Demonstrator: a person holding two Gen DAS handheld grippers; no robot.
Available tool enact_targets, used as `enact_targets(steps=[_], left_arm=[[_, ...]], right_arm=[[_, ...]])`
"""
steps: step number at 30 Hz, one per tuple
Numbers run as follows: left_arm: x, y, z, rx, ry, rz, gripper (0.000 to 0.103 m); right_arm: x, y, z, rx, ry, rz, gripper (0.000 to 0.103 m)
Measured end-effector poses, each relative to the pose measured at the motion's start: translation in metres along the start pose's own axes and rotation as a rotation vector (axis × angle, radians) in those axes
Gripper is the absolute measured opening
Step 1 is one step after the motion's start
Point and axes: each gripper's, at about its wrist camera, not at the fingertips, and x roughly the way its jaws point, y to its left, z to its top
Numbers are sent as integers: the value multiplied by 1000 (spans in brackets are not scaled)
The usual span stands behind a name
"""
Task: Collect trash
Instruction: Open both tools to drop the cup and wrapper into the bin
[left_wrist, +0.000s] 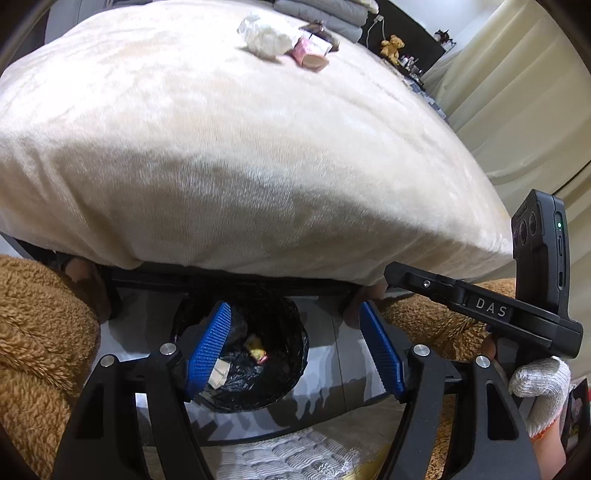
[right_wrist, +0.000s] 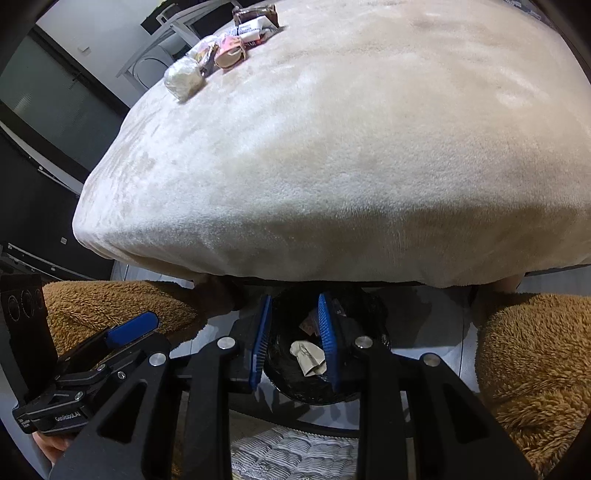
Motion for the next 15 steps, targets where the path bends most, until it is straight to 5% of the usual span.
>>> enact_targets(steps=[15], left_arm=[[-48,-18,29,167,-202,-4,70]], right_arm=[[-54,28,8,-182,-249,73,31]])
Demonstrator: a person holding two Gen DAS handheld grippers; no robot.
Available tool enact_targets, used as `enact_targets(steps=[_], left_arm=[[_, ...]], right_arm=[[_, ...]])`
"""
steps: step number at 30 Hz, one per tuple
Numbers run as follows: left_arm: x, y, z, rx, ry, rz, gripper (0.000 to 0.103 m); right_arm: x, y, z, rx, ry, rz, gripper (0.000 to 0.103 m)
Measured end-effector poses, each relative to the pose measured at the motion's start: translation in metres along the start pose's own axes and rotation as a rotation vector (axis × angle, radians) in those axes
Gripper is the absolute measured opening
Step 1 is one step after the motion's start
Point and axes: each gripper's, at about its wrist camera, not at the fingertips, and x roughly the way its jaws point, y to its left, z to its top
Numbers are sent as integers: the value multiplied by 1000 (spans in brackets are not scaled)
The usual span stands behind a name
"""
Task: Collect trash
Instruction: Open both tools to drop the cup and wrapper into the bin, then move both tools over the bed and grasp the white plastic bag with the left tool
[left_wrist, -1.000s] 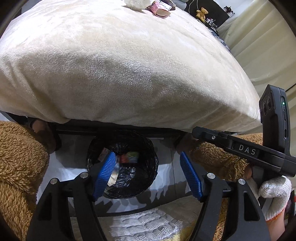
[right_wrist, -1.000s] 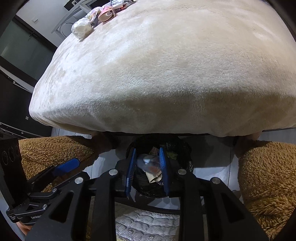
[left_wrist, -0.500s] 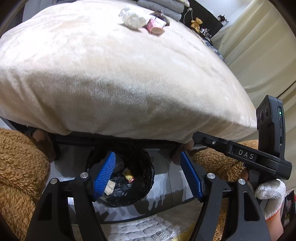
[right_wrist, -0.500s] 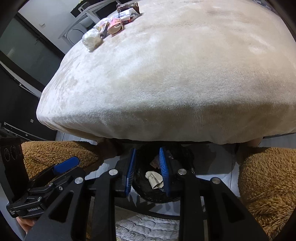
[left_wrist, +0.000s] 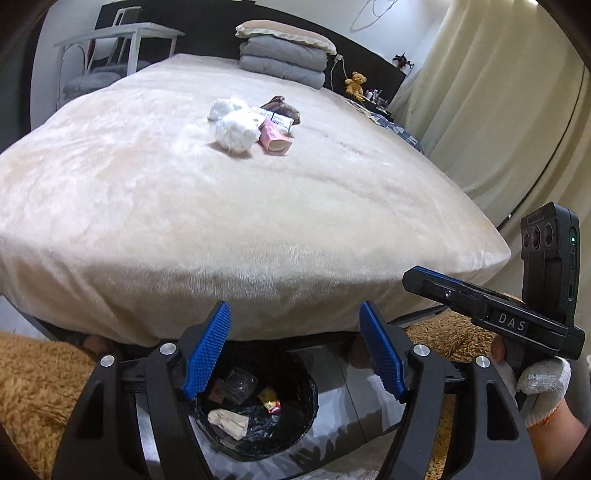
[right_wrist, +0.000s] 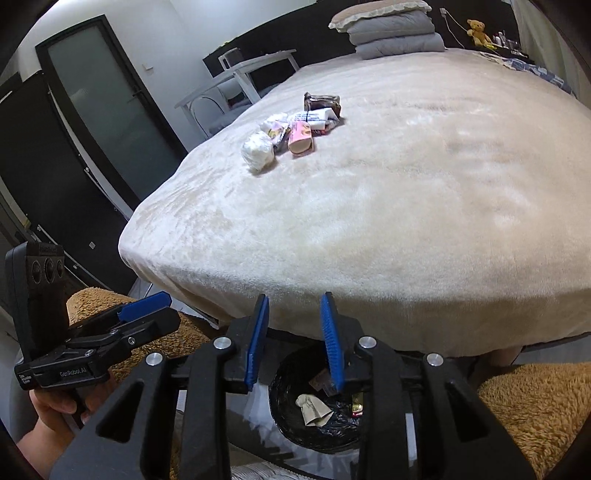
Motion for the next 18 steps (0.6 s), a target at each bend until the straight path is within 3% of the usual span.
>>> enact_targets(steps=[12,18], left_arm=[[9,12,41,50,-2,10,70],[17,21,69,104,-12,38,77]], right_arm=[[5,-20,42,3,-40,13,40],[13,-29,65,8,-53,12,56]])
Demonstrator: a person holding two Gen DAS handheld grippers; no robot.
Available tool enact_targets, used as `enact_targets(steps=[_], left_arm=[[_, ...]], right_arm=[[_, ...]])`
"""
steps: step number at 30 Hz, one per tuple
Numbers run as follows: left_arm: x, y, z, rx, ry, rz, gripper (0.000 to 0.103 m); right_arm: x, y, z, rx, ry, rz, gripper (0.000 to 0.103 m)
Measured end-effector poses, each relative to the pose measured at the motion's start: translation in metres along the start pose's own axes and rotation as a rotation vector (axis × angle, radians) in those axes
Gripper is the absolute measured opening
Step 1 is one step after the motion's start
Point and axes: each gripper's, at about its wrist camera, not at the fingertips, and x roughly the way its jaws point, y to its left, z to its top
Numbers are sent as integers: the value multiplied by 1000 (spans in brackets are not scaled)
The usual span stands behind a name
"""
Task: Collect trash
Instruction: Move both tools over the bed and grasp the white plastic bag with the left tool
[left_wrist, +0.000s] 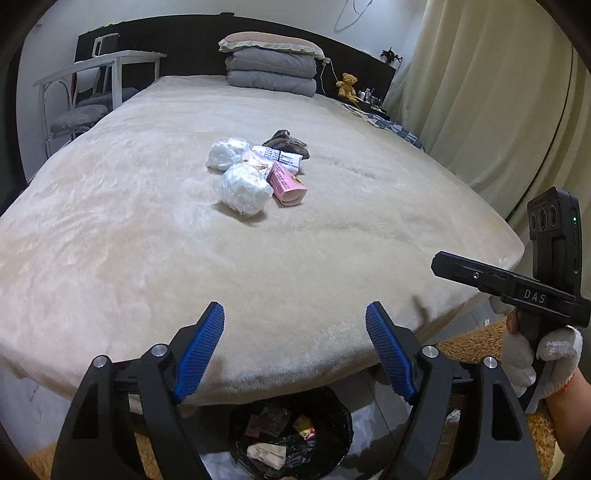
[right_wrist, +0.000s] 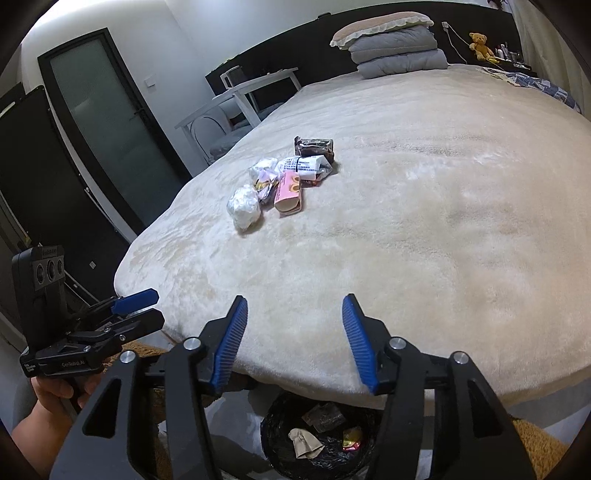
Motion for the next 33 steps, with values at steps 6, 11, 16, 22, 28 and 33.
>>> enact_targets(steps=[6,11,16,22,28,33], left_arm=[[15,14,28,23,-1,-3,79],[31,18,49,63,1,2,85],[47,27,66,78,5,26,89],[70,34,84,119,18,34,89],[94,39,95,160,32,33,89],[112,42,101,178,51,34,89]], right_arm=[[10,-12,18,13,-4,2,57],[20,-17,33,3,-4,4,57],[25,-21,46,-2,-26,8,81],[34,-23,60,-15,-33,16,82],[45,-27,71,-23,-33,40,93],[51,-29,78,-32,-36,40,98]])
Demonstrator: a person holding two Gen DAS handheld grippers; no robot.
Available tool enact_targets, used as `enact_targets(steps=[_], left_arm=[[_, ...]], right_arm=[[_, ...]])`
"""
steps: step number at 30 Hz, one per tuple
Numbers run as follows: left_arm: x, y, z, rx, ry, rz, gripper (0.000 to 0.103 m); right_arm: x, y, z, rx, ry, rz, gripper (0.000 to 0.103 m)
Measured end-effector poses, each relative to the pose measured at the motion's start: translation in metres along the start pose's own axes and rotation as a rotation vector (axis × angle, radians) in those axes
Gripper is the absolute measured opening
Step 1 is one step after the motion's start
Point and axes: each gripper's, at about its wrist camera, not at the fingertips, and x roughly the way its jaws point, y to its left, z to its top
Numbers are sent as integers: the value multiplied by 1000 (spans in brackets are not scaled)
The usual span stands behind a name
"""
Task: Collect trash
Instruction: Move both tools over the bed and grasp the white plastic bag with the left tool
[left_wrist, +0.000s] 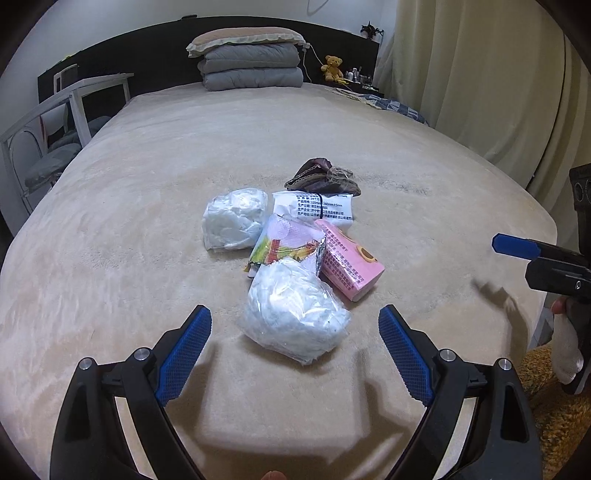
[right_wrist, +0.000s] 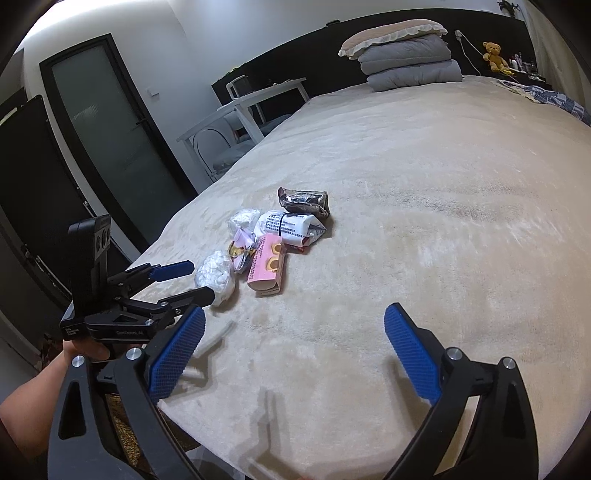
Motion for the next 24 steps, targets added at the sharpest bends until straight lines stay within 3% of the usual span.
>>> enact_targets(steps=[6,11,24], left_arm=[[11,-2,3,21,-2,-26,88],[17,-2,3,25,19,7,59],[-7,6,2,-16,-32,17,55]], right_arm=[[8,-5,6,9,4,-11,98],[16,-6,10,3,9,-25,98],[41,0,15,16,37,-37,98]])
